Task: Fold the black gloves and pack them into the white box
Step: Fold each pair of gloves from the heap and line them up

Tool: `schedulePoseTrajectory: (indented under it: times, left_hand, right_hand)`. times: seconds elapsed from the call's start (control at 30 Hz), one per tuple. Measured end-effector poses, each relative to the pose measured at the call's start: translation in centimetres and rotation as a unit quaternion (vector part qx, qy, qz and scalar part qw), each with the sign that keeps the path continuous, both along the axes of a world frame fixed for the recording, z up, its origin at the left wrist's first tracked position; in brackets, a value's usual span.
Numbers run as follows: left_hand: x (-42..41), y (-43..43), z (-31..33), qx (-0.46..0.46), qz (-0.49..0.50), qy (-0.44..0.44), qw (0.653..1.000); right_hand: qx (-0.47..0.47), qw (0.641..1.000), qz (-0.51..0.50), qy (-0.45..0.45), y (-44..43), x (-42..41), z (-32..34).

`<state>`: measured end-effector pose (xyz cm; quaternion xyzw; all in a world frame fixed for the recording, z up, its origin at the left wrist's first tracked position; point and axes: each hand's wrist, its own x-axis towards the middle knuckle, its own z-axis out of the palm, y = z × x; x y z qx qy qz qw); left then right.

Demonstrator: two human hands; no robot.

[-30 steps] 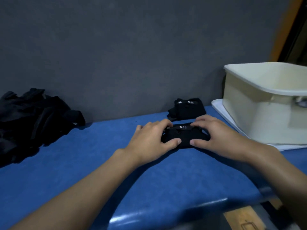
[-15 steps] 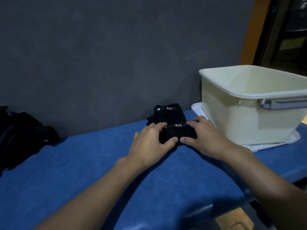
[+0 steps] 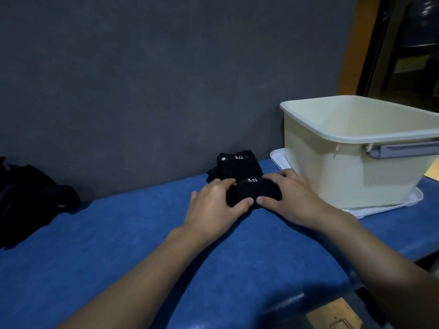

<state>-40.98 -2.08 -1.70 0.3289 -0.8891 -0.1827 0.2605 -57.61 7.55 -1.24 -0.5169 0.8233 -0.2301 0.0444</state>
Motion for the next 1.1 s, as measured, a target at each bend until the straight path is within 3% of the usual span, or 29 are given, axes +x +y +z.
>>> schedulePoseTrajectory:
  times: [0.7,1.1]
  left_hand:
    - [0.0,0.0,-0.6,-0.016,0.008,0.008,1.0]
    - [0.4,0.0,0.1,0.018,-0.007,0.052,0.998]
  right_hand:
    - [0.016,1.0,-0.003,0.013,0.1,-0.4,-0.2]
    - [-0.033,0.999,-0.009,0.036,0.4,1.2,1.5]
